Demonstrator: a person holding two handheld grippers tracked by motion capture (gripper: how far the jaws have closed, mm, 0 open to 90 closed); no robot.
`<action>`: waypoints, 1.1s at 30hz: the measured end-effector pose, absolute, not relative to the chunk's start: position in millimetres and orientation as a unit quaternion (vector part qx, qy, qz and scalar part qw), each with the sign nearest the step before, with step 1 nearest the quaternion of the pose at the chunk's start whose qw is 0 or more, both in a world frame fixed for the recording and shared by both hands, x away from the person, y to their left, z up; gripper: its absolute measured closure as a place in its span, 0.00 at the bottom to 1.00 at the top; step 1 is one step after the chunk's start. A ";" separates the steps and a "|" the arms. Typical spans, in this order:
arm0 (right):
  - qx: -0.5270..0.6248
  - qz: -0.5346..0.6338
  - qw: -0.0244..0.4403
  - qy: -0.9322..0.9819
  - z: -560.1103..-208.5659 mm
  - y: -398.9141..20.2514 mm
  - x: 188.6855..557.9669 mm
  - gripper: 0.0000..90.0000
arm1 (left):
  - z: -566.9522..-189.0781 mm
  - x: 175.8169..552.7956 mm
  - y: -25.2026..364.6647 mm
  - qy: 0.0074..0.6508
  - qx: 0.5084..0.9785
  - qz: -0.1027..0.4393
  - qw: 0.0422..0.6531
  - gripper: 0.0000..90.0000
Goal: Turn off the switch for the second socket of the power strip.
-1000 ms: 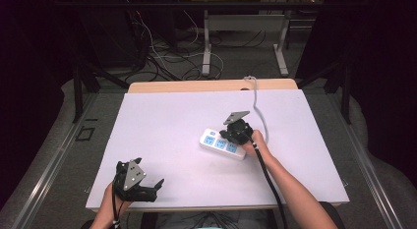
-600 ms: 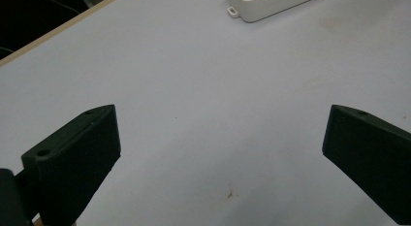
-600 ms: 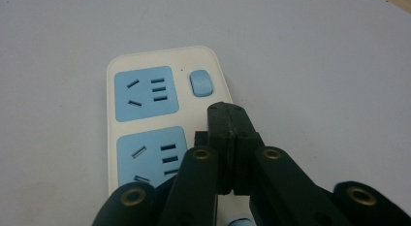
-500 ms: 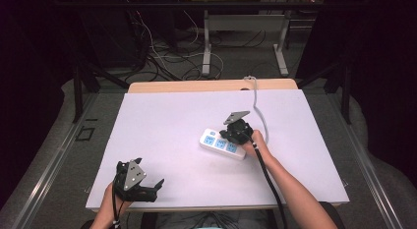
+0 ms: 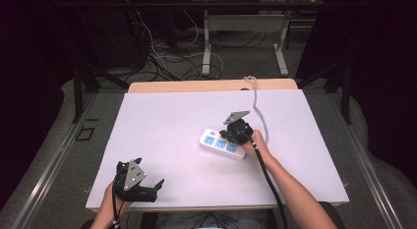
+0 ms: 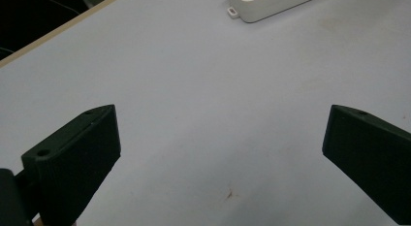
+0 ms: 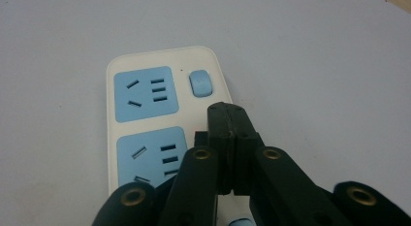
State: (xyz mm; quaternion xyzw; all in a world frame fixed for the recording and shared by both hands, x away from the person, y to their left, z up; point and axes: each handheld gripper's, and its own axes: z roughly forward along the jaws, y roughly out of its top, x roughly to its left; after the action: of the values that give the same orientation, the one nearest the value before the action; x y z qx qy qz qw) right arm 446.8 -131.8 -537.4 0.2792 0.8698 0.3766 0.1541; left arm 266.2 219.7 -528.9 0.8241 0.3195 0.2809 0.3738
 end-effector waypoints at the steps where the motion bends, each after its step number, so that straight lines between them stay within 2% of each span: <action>1: 0.280 0.377 0.154 0.869 -537.5 -131.6 447.1 1.00 | -529.0 266.2 219.7 0.319 0.824 0.281 0.374 0.00; 20: 0.282 0.369 0.153 0.872 -535.9 -131.0 446.0 1.00 | -529.0 265.9 219.8 0.318 0.824 0.281 0.375 0.00; 33: 0.255 0.359 0.186 0.878 -536.0 -124.1 442.0 1.00 | -528.3 265.7 220.4 0.315 0.825 0.285 0.374 0.00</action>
State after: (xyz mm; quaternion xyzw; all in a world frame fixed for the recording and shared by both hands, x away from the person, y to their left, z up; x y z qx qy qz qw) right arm 442.0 -124.1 -536.0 0.2549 0.8785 0.3588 0.1858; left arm 265.7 220.4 -528.3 0.8246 0.3147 0.2852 0.3737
